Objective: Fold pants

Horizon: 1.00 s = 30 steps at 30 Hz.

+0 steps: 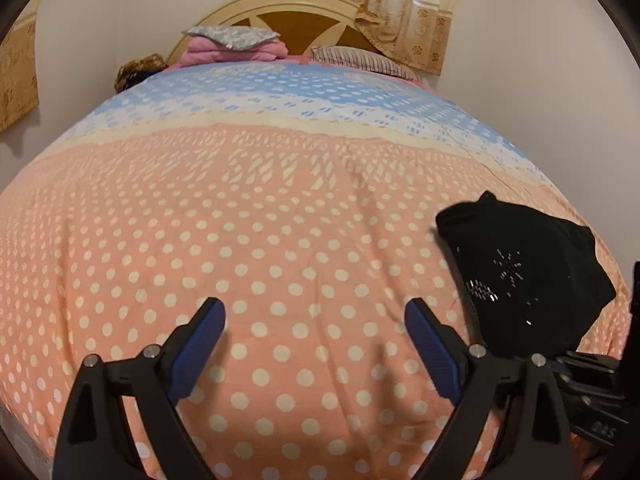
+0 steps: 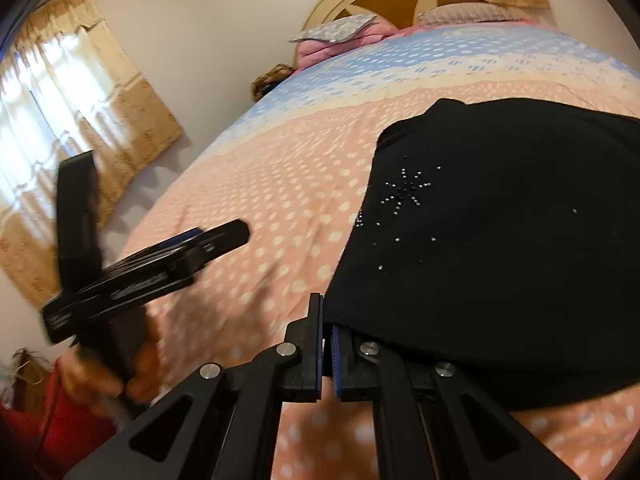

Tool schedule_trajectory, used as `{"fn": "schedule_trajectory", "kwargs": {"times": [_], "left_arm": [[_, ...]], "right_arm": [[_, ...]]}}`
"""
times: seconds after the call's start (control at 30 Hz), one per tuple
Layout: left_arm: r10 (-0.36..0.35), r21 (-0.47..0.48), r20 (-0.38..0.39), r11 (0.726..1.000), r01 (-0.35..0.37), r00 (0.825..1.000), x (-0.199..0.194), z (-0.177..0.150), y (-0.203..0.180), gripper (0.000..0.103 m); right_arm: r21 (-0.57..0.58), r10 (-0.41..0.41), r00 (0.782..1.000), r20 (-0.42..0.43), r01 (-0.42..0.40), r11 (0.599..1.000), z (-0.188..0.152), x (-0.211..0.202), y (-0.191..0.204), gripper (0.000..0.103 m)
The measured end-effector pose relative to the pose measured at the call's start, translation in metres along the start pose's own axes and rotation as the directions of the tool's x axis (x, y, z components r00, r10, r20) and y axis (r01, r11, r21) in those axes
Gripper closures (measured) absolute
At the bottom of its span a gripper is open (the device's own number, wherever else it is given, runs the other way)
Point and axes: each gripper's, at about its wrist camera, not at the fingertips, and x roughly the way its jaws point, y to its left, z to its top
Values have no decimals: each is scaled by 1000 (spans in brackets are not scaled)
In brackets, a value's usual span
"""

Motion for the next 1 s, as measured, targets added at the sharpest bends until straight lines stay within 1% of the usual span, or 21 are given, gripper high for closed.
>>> {"fn": "schedule_trajectory", "kwargs": {"times": [0.07, 0.13, 0.2, 0.23, 0.27, 0.33, 0.37, 0.43, 0.47, 0.53, 0.57, 0.6, 0.67, 0.7, 0.77, 0.8, 0.87, 0.93, 1.0], "left_arm": [[3, 13, 5, 1000, -3, 1000, 0, 2, -4, 9], [0, 14, 3, 1000, 0, 1000, 0, 2, -7, 9], [-9, 17, -1, 1000, 9, 1000, 1, 1, -11, 9], [-14, 22, -1, 1000, 14, 1000, 1, 2, -14, 9], [-19, 29, -1, 999, 19, 1000, 1, 3, -17, 9], [-17, 50, 9, 999, 17, 1000, 2, 7, -24, 9], [-15, 62, 16, 998, 14, 1000, 3, 9, -27, 9], [-4, 78, 17, 997, 3, 1000, 6, 11, -32, 9], [-7, 80, 12, 997, 6, 1000, 8, 10, -33, 9], [-22, 82, -4, 996, 23, 1000, 12, 10, -37, 9], [-27, 87, -5, 996, 27, 1000, 13, 11, -39, 9], [-31, 98, -3, 995, 31, 1000, 13, 11, -42, 9], [-28, 120, 2, 992, 27, 1000, 14, 13, -49, 9], [-33, 130, 6, 991, 32, 999, 16, 15, -54, 9], [-47, 142, 5, 989, 46, 999, 19, 16, -64, 9], [-55, 156, 0, 986, 54, 998, 23, 16, -71, 9], [-37, 198, 4, 980, 36, 999, 31, 16, -85, 9], [5, 233, 8, 972, -7, 1000, 42, 16, -94, 9], [12, 230, -1, 973, -12, 1000, 50, 19, -96, 8]], "right_arm": [[-54, -16, 999, -29, 14, 998, -7, -10, 3, 100], [-75, -24, 998, -57, 20, 997, -12, -21, 1, 100], [-32, 32, 999, -33, -33, 999, -3, -40, -6, 100], [-32, 52, 999, -12, -52, 998, 0, -50, -5, 100], [-65, 49, 999, -11, -50, 997, -1, -58, 0, 100], [-110, 24, 998, -62, -30, 993, -8, -54, 6, 100], [-121, 8, 994, -112, -22, 992, -18, -47, 4, 100], [-113, -14, 989, -147, -3, 994, -28, -42, -3, 100], [-78, -12, 988, -154, 0, 997, -32, -39, -12, 100], [-9, 28, 989, -142, -29, 1000, -34, -39, -23, 100], [-2, 44, 991, -130, -45, 999, -34, -41, -23, 100], [-22, 39, 991, -127, -42, 999, -33, -41, -20, 100], [-91, -4, 990, -141, -9, 996, -35, -38, -8, 100], [-107, -16, 989, -148, 0, 994, -37, -38, -7, 100], [-107, -20, 987, -159, 3, 994, -40, -37, -8, 100], [-92, -8, 988, -157, -7, 996, -39, -37, -10, 100], [-45, 27, 989, -148, -34, 998, -38, -39, -17, 100], [-14, 52, 989, -135, -54, 998, -36, -38, -15, 100], [-63, 43, 989, -143, -53, 997, -39, -45, -9, 100]]}}
